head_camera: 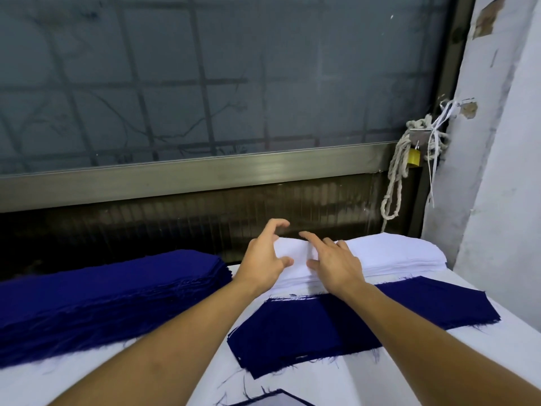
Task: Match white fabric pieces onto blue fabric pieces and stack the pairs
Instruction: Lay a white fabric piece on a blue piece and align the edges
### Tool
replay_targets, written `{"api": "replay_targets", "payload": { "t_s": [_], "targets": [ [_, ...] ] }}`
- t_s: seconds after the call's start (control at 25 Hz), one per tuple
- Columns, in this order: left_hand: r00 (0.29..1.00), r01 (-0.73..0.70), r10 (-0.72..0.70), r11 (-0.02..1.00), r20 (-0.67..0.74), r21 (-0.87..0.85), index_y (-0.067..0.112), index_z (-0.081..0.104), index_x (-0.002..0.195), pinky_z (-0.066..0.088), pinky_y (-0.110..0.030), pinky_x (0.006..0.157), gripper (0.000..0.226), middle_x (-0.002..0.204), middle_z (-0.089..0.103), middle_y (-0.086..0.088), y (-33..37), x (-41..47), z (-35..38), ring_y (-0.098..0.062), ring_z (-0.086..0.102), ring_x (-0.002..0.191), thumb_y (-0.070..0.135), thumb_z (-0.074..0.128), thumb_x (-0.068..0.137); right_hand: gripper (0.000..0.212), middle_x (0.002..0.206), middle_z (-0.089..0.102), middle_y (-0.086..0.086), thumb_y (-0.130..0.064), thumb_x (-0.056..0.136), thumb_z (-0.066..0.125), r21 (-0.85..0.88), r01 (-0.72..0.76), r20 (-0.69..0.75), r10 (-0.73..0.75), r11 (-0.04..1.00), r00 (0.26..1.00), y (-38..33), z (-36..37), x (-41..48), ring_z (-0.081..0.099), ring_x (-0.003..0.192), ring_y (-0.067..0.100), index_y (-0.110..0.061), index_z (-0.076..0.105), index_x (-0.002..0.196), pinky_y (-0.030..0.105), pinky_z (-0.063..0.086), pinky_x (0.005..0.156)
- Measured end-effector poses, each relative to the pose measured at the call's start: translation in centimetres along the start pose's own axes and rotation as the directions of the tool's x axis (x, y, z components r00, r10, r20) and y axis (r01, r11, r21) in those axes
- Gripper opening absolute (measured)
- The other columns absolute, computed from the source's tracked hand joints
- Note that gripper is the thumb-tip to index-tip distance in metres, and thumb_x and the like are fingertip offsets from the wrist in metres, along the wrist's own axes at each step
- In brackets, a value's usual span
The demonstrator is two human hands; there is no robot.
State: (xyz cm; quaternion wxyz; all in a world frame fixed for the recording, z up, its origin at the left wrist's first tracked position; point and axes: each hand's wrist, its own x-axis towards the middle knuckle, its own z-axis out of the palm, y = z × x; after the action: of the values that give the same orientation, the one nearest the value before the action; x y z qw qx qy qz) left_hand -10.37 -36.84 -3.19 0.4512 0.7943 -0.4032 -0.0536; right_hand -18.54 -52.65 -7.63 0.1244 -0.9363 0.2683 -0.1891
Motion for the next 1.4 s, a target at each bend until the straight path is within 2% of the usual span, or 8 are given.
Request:
{"api": "replay_targets", "payload": {
  "t_s": [0.12, 0.24, 0.4, 0.56, 0.8, 1.0, 1.2, 1.4],
  "targets": [
    [0.998, -0.006, 0.011, 0.996, -0.054, 0.09, 0.021, 0.066, 0.111, 0.052, -0.032, 0.086, 0.027, 0.109, 0.068, 0.0, 0.8, -0.5, -0.5, -0.016, 0.063, 0.105, 0.018, 0.079, 0.087, 0.025, 0.109, 0.045, -0.006, -0.034, 0.099, 0.058, 0.03, 0.056, -0.018, -0.055, 0.998, 0.998, 0.4, -1.3, -0.3, 0.046, 0.111, 0.02, -0.037, 0.057, 0.125, 0.037, 0.047, 0.087],
    [0.992, -0.035, 0.047, 0.994, -0.118, 0.102, 0.018, 0.07, 0.087, 0.055, -0.037, 0.071, 0.01, 0.081, 0.069, 0.0, 1.7, -1.1, -1.6, -0.017, 0.065, 0.078, 0.023, 0.078, 0.088, 0.023, 0.108, 0.038, -0.008, -0.04, 0.094, 0.066, -0.046, 0.078, -0.165, -0.084, 0.996, 0.983, 1.0, -2.5, -1.4, 0.037, 0.102, 0.012, -0.028, 0.071, 0.113, 0.028, 0.039, 0.085],
    [0.994, -0.013, 0.024, 0.995, -0.109, 0.103, 0.017, 0.048, 0.061, 0.031, -0.029, 0.055, 0.04, 0.056, 0.042, 0.006, 2.3, -2.3, -4.2, -0.015, 0.035, 0.053, 0.024, 0.073, 0.091, 0.029, 0.116, 0.049, -0.014, -0.044, 0.092, 0.067, -0.01, 0.059, -0.203, -0.06, 0.998, 0.977, 1.0, -4.9, -3.5, 0.035, 0.111, 0.01, -0.022, 0.073, 0.111, 0.028, 0.029, 0.091],
    [0.992, 0.011, 0.007, 0.991, -0.128, 0.135, 0.018, 0.025, 0.061, 0.023, -0.033, 0.058, 0.054, 0.062, 0.025, 0.001, 3.3, -3.3, -5.3, -0.02, 0.021, 0.063, 0.022, 0.066, 0.097, 0.029, 0.114, 0.065, -0.009, -0.038, 0.099, 0.059, -0.015, 0.076, -0.181, -0.077, 0.997, 0.98, 0.2, -7.1, -4.2, 0.044, 0.116, 0.016, -0.02, 0.069, 0.118, 0.035, 0.033, 0.09],
    [0.983, 0.091, -0.054, 0.974, -0.178, 0.209, 0.019, 0.051, 0.088, 0.039, -0.037, 0.055, 0.017, 0.074, 0.059, -0.002, 2.7, -2.3, -4.9, -0.022, 0.052, 0.062, 0.025, 0.061, 0.1, 0.012, 0.109, 0.059, 0.002, -0.025, 0.101, 0.057, 0.076, 0.025, -0.095, -0.018, 0.997, 0.995, 0.0, -6.4, -2.4, 0.057, 0.098, 0.021, -0.023, 0.066, 0.109, 0.033, 0.049, 0.088],
    [0.977, 0.168, -0.117, 0.939, -0.18, 0.3, 0.015, 0.038, 0.079, 0.03, -0.035, 0.054, 0.033, 0.069, 0.047, -0.003, 0.0, -0.2, -3.5, -0.018, 0.036, 0.06, 0.027, 0.056, 0.103, 0.005, 0.111, 0.054, -0.001, -0.027, 0.1, 0.059, 0.131, -0.033, -0.063, 0.041, 0.991, 0.997, 1.7, -4.1, 0.1, 0.057, 0.082, 0.011, -0.032, 0.057, 0.101, 0.026, 0.049, 0.082],
    [0.981, 0.178, -0.11, 0.844, -0.162, 0.506, 0.016, 0.048, 0.066, 0.041, -0.035, 0.063, 0.044, 0.072, 0.058, -0.005, -1.2, 0.3, -2.7, -0.026, 0.054, 0.071, 0.036, 0.051, 0.105, 0.021, 0.119, 0.065, -0.006, -0.032, 0.101, 0.056, -0.03, 0.018, -0.118, -0.021, 0.999, 0.993, 2.6, -1.9, 0.7, 0.051, 0.113, 0.015, -0.026, 0.069, 0.116, 0.03, 0.044, 0.096],
    [0.972, -0.012, 0.142, 0.828, -0.19, 0.56, 0.021, 0.071, 0.096, 0.049, -0.04, 0.085, 0.014, 0.095, 0.064, 0.002, 0.0, 0.0, -3.5, -0.02, 0.06, 0.092, 0.033, 0.064, 0.098, 0.042, 0.137, 0.054, -0.018, -0.038, 0.096, 0.061, 0.09, 0.23, -0.145, -0.216, 0.969, 0.966, -1.4, -1.1, -0.2, 0.038, 0.131, 0.01, -0.04, 0.052, 0.137, 0.033, 0.031, 0.106]
  ]
}}
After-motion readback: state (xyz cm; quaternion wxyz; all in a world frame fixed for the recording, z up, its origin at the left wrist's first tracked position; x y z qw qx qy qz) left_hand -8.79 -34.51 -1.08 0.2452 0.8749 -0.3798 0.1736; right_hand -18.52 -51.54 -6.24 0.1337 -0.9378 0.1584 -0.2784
